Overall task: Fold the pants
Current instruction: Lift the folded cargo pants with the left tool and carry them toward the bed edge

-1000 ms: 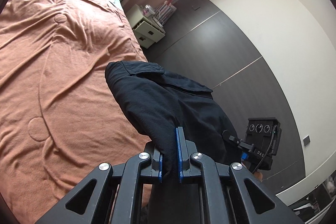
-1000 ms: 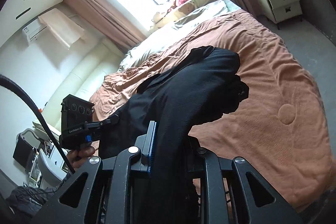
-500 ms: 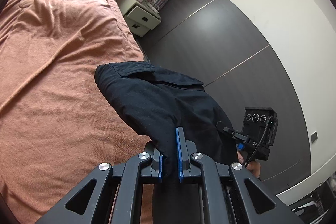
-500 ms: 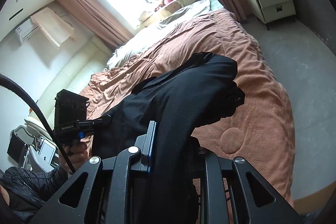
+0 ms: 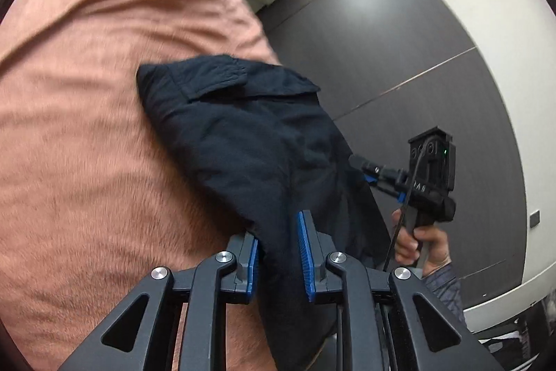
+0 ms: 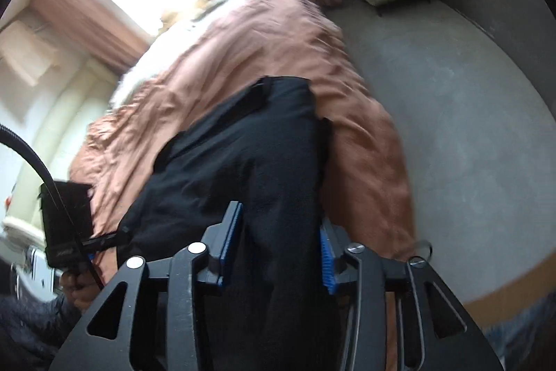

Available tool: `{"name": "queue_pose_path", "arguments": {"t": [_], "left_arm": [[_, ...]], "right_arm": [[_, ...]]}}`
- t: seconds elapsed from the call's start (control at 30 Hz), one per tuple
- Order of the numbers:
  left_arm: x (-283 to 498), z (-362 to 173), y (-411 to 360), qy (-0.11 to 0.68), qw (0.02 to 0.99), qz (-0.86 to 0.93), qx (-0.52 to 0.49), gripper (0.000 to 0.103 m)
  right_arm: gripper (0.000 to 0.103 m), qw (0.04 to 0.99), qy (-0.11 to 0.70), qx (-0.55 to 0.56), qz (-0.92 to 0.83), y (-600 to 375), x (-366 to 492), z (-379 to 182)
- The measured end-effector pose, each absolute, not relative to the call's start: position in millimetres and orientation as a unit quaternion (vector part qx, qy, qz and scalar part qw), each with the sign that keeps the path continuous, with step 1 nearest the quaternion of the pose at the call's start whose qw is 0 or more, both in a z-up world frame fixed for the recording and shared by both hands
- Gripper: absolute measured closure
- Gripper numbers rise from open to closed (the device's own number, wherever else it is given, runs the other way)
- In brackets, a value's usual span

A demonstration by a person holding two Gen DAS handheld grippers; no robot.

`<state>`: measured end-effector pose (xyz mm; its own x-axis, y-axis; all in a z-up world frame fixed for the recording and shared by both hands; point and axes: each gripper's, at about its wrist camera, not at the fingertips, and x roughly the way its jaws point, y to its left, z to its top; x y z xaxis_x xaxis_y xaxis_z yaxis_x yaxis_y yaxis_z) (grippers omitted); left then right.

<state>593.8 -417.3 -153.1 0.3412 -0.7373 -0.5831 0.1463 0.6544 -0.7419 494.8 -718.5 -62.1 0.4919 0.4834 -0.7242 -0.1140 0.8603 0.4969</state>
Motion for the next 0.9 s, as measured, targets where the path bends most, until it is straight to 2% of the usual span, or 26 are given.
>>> {"name": "queue_pose_path", "arguments": {"t": [0.07, 0.13, 0.6, 0.9], "left_arm": [[584.4, -165.3, -416.3, 0.501, 0.757, -0.292, -0.3, 0.082], [576.1, -166.3, -413.0, 0.5, 0.757, -0.294, -0.301, 0.082], [527.2, -156.0, -424.3, 0.55, 0.735, -0.298, -0.261, 0.082], [488.1, -128.8, -428.5, 0.553, 0.739, -0.31, -0.226, 0.082]], "right_arm": [[0.062, 0.819, 0.496, 0.241, 0.156, -735.4, 483.9, -82.9], [0.062, 0.827, 0.485, 0.248, 0.141, -744.8, 462.2, -81.8], [0.062, 0.889, 0.368, 0.236, 0.133, -723.1, 335.3, -9.7], [0.062, 0.893, 0.39, 0.193, 0.113, -664.1, 292.9, -28.3]]}}
